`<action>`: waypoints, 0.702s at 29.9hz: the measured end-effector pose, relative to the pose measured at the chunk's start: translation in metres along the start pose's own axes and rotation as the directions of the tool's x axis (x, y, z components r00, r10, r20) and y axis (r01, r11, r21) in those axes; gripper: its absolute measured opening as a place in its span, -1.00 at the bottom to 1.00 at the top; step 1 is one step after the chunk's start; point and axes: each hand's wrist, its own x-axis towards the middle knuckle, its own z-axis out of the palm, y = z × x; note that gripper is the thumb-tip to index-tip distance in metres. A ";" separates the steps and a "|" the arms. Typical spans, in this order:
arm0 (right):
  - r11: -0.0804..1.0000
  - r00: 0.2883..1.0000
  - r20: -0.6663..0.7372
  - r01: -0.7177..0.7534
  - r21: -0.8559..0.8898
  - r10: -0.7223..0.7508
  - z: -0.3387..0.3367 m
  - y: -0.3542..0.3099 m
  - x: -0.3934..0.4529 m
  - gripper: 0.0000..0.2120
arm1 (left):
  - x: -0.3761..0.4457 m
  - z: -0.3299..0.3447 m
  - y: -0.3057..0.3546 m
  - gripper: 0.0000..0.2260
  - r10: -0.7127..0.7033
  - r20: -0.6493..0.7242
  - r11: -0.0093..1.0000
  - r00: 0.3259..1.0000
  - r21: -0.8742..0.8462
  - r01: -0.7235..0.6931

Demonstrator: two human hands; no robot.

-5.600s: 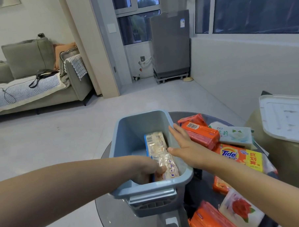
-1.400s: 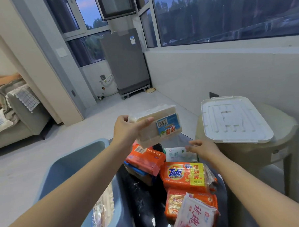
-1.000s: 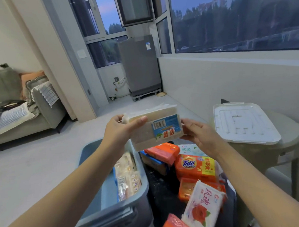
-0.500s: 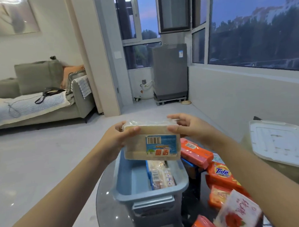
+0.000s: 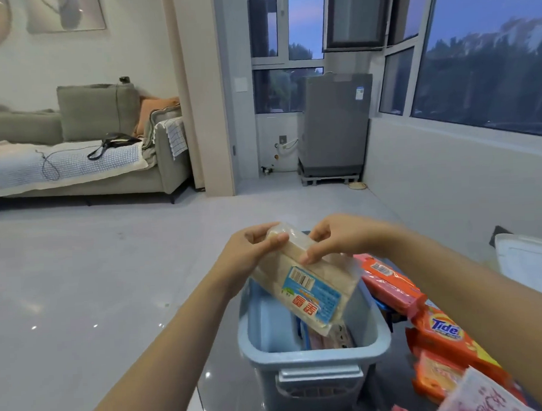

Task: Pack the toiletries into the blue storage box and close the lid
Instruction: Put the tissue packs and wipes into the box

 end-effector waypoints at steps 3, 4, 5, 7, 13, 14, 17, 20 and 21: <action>0.995 0.994 -0.035 -0.101 -0.018 0.100 0.012 0.005 0.014 -0.63 | -0.002 -0.004 -0.015 -0.72 0.005 -0.117 1.000 0.993 -0.011 -0.007; 0.989 0.988 -0.055 -0.146 -0.004 0.145 0.016 0.008 0.019 -0.58 | -0.003 -0.004 -0.020 -0.74 0.005 -0.149 1.000 0.989 -0.004 -0.005; 0.981 0.978 -0.076 -0.191 0.021 0.192 0.019 0.011 0.023 -0.54 | -0.005 -0.003 -0.026 -0.72 0.006 -0.172 1.000 0.985 0.007 -0.005; 0.962 0.959 -0.096 -0.258 0.085 0.266 0.026 0.015 0.030 -0.52 | -0.009 0.000 -0.037 -0.66 0.002 -0.214 0.999 0.977 0.033 0.005; 0.916 0.925 -0.079 -0.352 0.192 0.372 0.055 0.005 0.055 -0.51 | -0.009 -0.002 -0.057 -0.53 -0.126 -0.216 0.992 0.968 -0.001 0.129; 0.912 0.922 -0.072 -0.362 0.195 0.381 0.061 0.002 0.061 -0.53 | -0.009 -0.003 -0.058 -0.52 -0.146 -0.209 0.989 0.967 -0.004 0.148; 0.896 0.908 -0.049 -0.400 0.193 0.416 0.078 -0.001 0.075 -0.53 | -0.009 -0.004 -0.061 -0.53 -0.196 -0.200 0.980 0.960 -0.066 0.187; 0.893 0.897 -0.066 -0.424 0.153 0.437 0.087 0.004 0.084 -0.53 | -0.013 -0.002 -0.058 -0.55 -0.242 -0.198 0.963 0.950 -0.166 0.211; 0.893 0.896 -0.072 -0.425 0.150 0.438 0.090 0.006 0.087 -0.53 | -0.014 -0.002 -0.057 -0.55 -0.249 -0.207 0.959 0.946 -0.192 0.210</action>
